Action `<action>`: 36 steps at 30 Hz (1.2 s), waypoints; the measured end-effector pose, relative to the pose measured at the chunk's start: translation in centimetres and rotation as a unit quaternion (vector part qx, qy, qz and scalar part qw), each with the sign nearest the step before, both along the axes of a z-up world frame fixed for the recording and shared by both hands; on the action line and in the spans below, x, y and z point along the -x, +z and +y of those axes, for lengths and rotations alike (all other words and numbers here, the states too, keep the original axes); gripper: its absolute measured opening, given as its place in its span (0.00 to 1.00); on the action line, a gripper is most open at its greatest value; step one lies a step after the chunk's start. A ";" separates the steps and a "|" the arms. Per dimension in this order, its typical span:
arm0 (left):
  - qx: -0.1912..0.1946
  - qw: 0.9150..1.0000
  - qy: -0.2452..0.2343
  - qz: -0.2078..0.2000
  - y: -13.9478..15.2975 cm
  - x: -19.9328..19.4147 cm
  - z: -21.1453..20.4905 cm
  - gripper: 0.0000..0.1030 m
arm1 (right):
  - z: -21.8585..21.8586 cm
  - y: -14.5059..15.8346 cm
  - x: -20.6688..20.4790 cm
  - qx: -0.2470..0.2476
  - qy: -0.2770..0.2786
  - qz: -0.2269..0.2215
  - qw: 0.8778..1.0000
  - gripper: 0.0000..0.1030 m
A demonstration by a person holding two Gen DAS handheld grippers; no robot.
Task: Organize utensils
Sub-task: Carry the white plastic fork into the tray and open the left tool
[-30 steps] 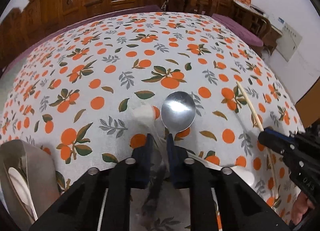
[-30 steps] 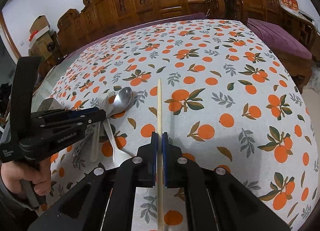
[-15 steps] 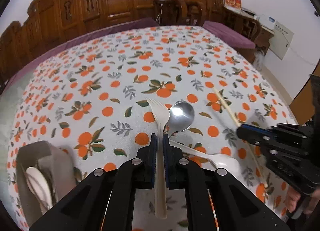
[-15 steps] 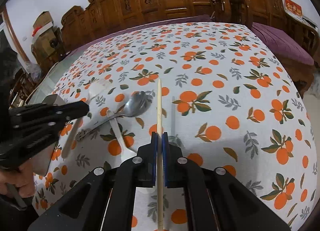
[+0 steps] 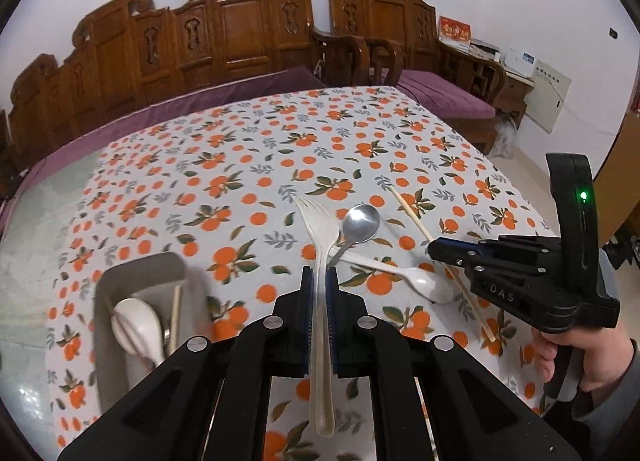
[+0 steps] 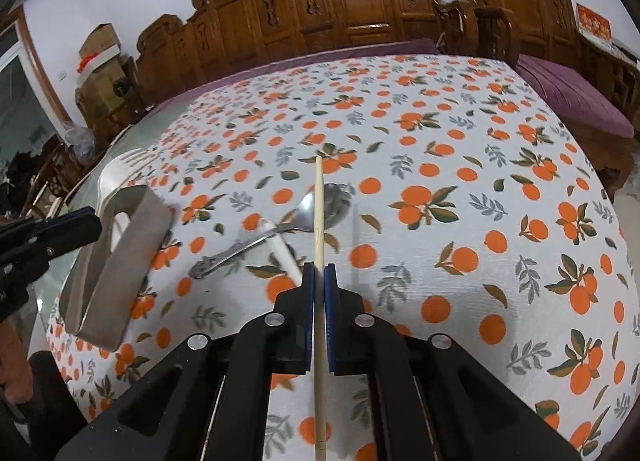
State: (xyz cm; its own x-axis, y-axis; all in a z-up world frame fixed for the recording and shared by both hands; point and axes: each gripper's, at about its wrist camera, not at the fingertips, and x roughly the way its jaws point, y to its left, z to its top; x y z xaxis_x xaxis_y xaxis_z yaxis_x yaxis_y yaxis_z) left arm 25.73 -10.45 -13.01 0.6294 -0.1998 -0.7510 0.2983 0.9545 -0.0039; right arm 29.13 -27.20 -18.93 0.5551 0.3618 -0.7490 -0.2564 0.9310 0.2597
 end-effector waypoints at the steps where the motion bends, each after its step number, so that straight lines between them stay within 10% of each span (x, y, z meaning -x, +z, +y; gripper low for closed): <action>1: -0.001 1.000 0.001 -0.002 0.2 0.2 0.3 0.05 | 0.2 0.2 0.3 0.001 0.003 -0.004 1.000 0.06; 36: 0.010 0.997 0.070 -0.025 4.8 5.7 8.9 0.05 | 7.0 9.0 9.2 -0.004 0.041 -0.073 0.996 0.06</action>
